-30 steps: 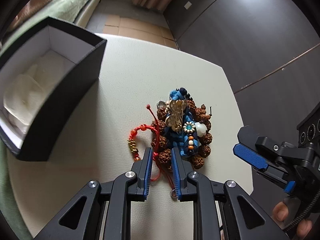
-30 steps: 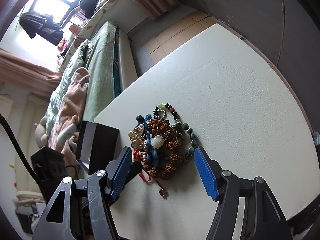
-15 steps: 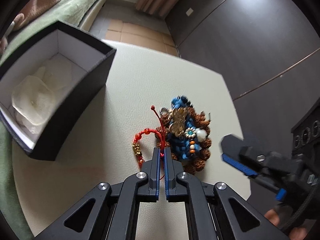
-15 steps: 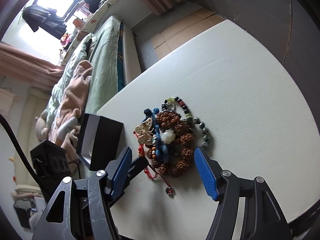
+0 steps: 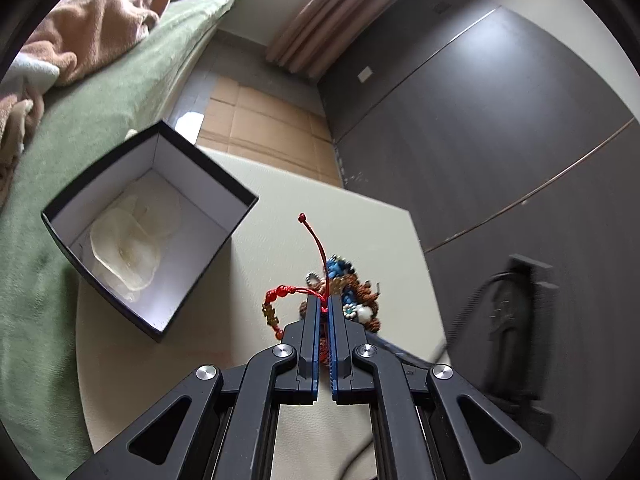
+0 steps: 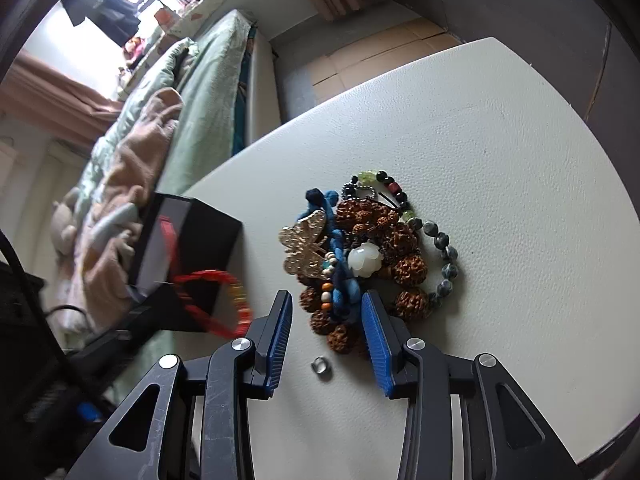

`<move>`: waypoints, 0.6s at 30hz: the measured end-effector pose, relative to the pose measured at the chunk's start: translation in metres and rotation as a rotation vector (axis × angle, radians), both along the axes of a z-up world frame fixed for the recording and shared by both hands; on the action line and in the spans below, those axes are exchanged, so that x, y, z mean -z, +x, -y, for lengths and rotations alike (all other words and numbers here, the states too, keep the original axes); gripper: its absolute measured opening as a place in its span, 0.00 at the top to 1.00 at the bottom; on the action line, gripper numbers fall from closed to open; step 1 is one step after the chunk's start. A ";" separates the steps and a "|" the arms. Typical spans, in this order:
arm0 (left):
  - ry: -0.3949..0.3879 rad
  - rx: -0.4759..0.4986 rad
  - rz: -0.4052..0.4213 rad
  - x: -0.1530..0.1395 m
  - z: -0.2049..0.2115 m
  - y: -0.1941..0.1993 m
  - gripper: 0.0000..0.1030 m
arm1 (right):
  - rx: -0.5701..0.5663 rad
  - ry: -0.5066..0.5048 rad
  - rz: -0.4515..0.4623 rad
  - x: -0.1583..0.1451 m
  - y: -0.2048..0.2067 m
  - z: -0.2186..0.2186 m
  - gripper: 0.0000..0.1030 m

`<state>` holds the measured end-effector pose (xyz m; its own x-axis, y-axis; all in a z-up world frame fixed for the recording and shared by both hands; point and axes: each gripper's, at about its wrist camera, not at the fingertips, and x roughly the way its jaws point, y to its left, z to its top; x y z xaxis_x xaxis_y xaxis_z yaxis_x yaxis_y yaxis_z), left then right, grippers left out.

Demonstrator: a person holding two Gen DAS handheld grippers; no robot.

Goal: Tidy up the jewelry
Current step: 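Carry the red bracelet into the box with the left tool while the right tool grasps the blue beaded bracelet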

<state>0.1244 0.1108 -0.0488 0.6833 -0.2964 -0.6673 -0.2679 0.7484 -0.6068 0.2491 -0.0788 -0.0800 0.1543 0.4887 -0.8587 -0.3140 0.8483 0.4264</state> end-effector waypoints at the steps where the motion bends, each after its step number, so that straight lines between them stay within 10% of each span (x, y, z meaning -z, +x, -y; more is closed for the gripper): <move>1: -0.001 -0.002 0.009 -0.003 -0.001 -0.002 0.97 | -0.003 -0.009 0.004 0.002 0.000 -0.002 0.70; 3: -0.008 -0.012 0.031 -0.009 -0.006 -0.002 0.97 | 0.004 -0.021 0.013 0.001 0.000 -0.003 0.85; 18: 0.006 -0.135 0.144 -0.038 -0.055 -0.022 0.97 | 0.001 0.193 0.185 -0.065 -0.008 0.007 0.86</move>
<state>0.1019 0.1654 -0.0103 0.8053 -0.1918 -0.5609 -0.2769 0.7149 -0.6420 0.2408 -0.0860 -0.0148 0.3007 0.6403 -0.7068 -0.4008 0.7573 0.5156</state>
